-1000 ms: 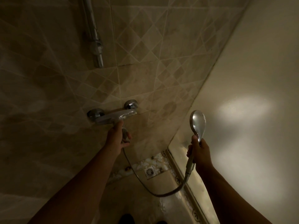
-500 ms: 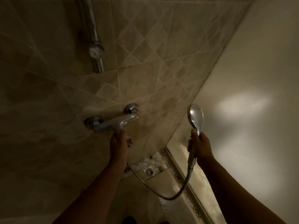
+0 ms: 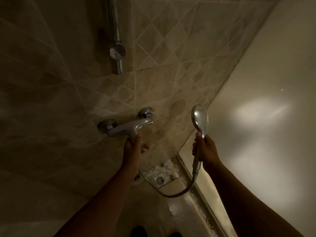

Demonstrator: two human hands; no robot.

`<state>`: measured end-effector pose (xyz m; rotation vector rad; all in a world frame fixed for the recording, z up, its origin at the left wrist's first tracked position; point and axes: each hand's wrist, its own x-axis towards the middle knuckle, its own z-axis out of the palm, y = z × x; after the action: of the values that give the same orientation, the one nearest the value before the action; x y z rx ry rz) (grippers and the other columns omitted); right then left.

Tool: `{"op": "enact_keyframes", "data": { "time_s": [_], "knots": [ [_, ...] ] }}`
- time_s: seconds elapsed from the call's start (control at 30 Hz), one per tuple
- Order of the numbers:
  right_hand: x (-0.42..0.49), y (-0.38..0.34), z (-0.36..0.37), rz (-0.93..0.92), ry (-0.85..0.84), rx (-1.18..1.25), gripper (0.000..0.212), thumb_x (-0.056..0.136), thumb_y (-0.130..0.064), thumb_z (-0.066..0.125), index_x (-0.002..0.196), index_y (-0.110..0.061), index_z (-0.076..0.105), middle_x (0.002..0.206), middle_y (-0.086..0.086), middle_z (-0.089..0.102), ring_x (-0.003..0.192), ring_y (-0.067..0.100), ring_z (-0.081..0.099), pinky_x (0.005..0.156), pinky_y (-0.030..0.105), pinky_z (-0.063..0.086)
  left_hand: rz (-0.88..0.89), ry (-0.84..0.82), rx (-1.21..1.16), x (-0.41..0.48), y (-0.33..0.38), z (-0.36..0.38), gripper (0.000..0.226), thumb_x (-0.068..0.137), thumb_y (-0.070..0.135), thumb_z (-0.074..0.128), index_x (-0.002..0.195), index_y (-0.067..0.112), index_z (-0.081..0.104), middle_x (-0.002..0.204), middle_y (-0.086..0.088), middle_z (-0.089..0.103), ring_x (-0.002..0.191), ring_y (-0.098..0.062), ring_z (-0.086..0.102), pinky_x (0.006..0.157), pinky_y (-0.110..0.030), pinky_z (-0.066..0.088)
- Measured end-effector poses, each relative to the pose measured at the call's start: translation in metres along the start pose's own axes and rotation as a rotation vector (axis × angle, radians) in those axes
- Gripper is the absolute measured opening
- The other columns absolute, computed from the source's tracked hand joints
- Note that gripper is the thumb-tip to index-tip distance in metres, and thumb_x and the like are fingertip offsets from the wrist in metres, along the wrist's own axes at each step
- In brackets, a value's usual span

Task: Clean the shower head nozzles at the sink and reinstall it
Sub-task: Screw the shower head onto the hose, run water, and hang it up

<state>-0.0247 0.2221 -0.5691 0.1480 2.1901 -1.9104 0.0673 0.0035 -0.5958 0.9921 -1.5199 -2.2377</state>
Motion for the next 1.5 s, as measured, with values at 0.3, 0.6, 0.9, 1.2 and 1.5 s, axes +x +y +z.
{"op": "enact_keyframes", "data": {
  "time_s": [0.3, 0.6, 0.9, 1.2, 1.5],
  "knots": [
    [-0.007, -0.020, 0.014, -0.035, -0.093, 0.062, 0.033, 0.099, -0.039, 0.050, 0.092, -0.007, 0.057, 0.065, 0.008, 0.053, 0.055, 0.021, 0.052, 0.053, 0.033, 0.048, -0.032, 0.040, 0.164, -0.027, 0.010, -0.005, 0.033, 0.094, 0.047, 0.054, 0.089, 0.016, 0.065, 0.092, -0.007, 0.068, 0.082, -0.017, 0.062, 0.091, -0.044, 0.050],
    [-0.002, -0.040, 0.001, -0.029, -0.319, 0.166, 0.036, 0.099, -0.041, 0.051, 0.087, -0.008, 0.056, 0.065, 0.007, 0.054, 0.053, 0.019, 0.053, 0.051, 0.031, 0.047, -0.295, -0.166, 0.259, -0.083, -0.017, 0.034, 0.027, 0.096, 0.023, 0.060, 0.119, 0.010, 0.062, 0.104, -0.011, 0.073, 0.100, -0.031, 0.070, 0.093, -0.050, 0.054],
    [0.002, -0.078, -0.032, -0.015, -0.662, 0.211, 0.033, 0.092, -0.042, 0.063, 0.072, -0.016, 0.056, 0.055, 0.002, 0.052, 0.047, 0.017, 0.048, 0.049, 0.031, 0.042, -0.115, -0.391, 0.363, -0.138, -0.004, 0.104, 0.031, 0.082, 0.011, 0.061, 0.111, 0.019, 0.070, 0.108, -0.004, 0.075, 0.100, -0.016, 0.070, 0.066, -0.018, 0.052],
    [-0.014, -0.117, -0.028, 0.076, -0.995, 0.268, 0.037, 0.094, -0.025, 0.058, 0.059, -0.018, 0.049, 0.051, 0.001, 0.038, 0.044, 0.016, 0.038, 0.048, 0.029, 0.036, 0.017, -0.316, 0.276, -0.162, 0.013, 0.122, 0.019, 0.087, 0.007, 0.065, 0.106, 0.013, 0.064, 0.096, -0.003, 0.076, 0.088, -0.019, 0.073, 0.073, -0.028, 0.057],
    [-0.046, -0.179, 0.001, -0.234, -1.062, 0.034, 0.034, 0.101, -0.031, 0.047, 0.082, -0.004, 0.057, 0.074, 0.021, 0.056, 0.062, 0.027, 0.056, 0.054, 0.030, 0.043, 0.246, -0.130, 0.306, -0.163, 0.063, 0.103, 0.029, 0.082, -0.008, 0.068, 0.099, 0.015, 0.065, 0.084, -0.006, 0.067, 0.067, -0.019, 0.071, 0.059, -0.030, 0.057]
  ]
}}
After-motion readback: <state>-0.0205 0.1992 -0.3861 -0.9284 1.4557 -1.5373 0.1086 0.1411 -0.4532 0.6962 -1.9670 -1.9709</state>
